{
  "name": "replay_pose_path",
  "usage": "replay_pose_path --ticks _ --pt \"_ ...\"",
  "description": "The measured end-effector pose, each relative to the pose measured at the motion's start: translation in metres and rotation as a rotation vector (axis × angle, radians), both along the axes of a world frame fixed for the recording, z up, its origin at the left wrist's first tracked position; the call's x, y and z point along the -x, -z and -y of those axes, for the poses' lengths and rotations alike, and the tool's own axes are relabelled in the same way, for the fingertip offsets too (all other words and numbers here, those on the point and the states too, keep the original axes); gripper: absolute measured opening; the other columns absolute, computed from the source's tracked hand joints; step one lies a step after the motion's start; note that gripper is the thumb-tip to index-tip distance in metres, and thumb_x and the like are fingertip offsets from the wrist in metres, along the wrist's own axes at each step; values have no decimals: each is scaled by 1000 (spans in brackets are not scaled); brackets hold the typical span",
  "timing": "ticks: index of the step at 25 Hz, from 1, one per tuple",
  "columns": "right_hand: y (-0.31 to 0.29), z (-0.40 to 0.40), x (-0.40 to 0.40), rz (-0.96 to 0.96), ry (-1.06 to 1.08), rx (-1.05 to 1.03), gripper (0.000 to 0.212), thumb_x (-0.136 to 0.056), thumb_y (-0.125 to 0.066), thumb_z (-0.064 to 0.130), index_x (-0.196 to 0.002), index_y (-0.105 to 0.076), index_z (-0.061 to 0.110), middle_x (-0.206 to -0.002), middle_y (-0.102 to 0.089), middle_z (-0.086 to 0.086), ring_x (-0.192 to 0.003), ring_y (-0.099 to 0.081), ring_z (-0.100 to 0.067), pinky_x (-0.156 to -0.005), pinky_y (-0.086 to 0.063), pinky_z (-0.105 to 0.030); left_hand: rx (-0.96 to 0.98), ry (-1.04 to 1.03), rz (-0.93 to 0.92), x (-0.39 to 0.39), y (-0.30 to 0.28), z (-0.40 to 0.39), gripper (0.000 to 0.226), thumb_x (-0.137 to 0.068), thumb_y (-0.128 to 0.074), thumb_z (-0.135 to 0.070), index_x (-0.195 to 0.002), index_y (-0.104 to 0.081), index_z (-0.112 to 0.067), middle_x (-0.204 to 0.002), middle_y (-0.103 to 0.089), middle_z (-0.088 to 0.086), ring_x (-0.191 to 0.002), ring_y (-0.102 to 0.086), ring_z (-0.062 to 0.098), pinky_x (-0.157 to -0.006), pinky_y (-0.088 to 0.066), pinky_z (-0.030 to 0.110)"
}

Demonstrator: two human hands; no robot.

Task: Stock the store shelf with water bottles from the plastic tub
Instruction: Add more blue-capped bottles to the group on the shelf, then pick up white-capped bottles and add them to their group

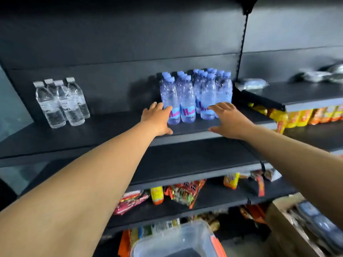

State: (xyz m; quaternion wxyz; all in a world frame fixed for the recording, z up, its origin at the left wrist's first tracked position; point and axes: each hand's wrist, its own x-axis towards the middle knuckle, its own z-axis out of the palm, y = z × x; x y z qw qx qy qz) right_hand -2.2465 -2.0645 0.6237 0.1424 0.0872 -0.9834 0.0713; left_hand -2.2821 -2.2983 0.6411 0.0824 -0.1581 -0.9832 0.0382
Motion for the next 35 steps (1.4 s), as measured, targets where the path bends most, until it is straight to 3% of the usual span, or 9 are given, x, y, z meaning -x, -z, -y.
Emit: replay_pose_path --ticks 3,7,12,21,24,27,28,31,35 --pt "34 -6 -78 57 106 -84 83 -81 -67 44 -148 -24 19 -154 -23 -8 -146 -11 -28 -116 -23 -43 52 74 0 -55 34 -4 90 -76 -70 -48 -146 -21 -23 -152 -22 9 -145 -10 29 -110 -26 46" --pt "88 -24 -156 170 194 -103 83 -82 -66 44 -149 -21 23 -158 -14 -6 -148 -1 -24 -116 -16 -44 101 143 79 -110 96 -18 92 -79 -69 -46 -149 -16 -22 -156 -12 12 -146 -3 31 -115 -18 47" --pt "171 -60 -224 235 266 -48 86 -77 -72 40 -147 -26 22 -154 -21 -8 -146 -8 -26 -115 -20 -44 123 199 182 -162 184 -43 92 -80 -68 -43 -150 -13 -22 -158 -6 13 -147 0 31 -116 -15 47" --pt "369 -145 -328 607 321 5 93 -79 -70 46 -151 -14 27 -159 -8 -4 -148 0 -24 -118 -14 -43 91 352 420 -260 394 -123 92 -80 -67 -42 -151 -11 -21 -158 -4 15 -147 -2 30 -117 -13 40" --pt "439 -179 -348 649 249 44 91 -80 -69 47 -151 -17 23 -158 -14 -7 -147 -5 -26 -117 -16 -43 -30 309 512 -306 472 -149 95 -77 -72 -40 -151 -15 -19 -158 -8 14 -147 -6 30 -118 -13 38" --pt "516 -209 -362 700 159 109 88 -79 -69 48 -149 -23 19 -155 -23 -9 -145 -15 -28 -116 -22 -42 -118 224 512 -358 557 -165 102 -54 -89 -36 -141 -40 -12 -146 -36 24 -135 -36 40 -110 -33 45" --pt "543 -217 -368 738 126 126 87 -79 -68 47 -149 -24 19 -155 -24 -9 -144 -16 -27 -116 -24 -42 -140 171 536 -376 588 -169 102 -54 -89 -35 -141 -41 -12 -145 -38 24 -134 -38 40 -108 -35 46" --pt "624 -232 -388 856 101 191 86 -81 -69 42 -149 -22 23 -157 -21 -6 -145 -14 -23 -115 -22 -38 -167 7 722 -427 672 -179 96 -74 -75 -39 -150 -19 -20 -157 -16 15 -145 -16 31 -116 -20 37" --pt "717 -231 -415 916 179 383 82 -79 -73 35 -147 -28 25 -154 -27 -2 -142 -21 -21 -112 -22 -31 -303 -170 818 -475 753 -195 95 -79 -70 -42 -151 -12 -22 -158 -11 12 -146 -12 26 -116 -15 32"
